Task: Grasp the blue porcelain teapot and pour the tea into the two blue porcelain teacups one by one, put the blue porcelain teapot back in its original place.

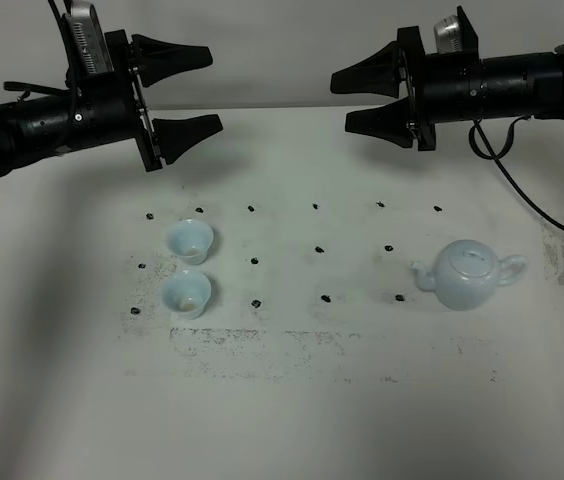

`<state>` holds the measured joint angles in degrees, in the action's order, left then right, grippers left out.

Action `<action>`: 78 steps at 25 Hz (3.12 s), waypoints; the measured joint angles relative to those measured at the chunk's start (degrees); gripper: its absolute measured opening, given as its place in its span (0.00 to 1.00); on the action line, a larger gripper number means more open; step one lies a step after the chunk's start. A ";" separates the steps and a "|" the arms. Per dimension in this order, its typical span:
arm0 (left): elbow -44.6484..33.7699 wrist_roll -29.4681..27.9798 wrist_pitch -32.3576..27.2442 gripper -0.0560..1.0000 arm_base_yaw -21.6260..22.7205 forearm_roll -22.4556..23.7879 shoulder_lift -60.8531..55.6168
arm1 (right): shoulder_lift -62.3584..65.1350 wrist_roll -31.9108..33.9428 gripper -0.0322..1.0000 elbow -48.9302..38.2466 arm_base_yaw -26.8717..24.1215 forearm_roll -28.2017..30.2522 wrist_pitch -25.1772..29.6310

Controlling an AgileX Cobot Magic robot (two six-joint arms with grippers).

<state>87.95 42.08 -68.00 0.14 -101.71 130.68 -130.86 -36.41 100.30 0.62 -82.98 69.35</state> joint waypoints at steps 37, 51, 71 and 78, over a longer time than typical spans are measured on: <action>-6.96 -22.92 -0.53 0.75 10.34 67.50 -68.90 | 8.47 -2.86 0.59 0.06 -9.96 24.41 -1.36; -48.71 -28.73 8.13 0.75 3.79 84.56 -106.44 | 8.47 -2.86 0.59 0.06 -9.96 22.63 -1.17; -61.10 -30.61 5.75 0.70 -2.07 92.45 -130.98 | 8.47 -2.86 0.59 0.06 -9.96 23.56 -0.97; -61.63 -30.50 6.28 0.70 -2.07 92.35 -130.98 | 8.55 -2.86 0.59 0.06 -9.96 24.08 -0.37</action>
<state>26.32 11.57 -61.72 -1.94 -9.36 -0.29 -122.31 -39.28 100.37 -9.34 -58.90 68.98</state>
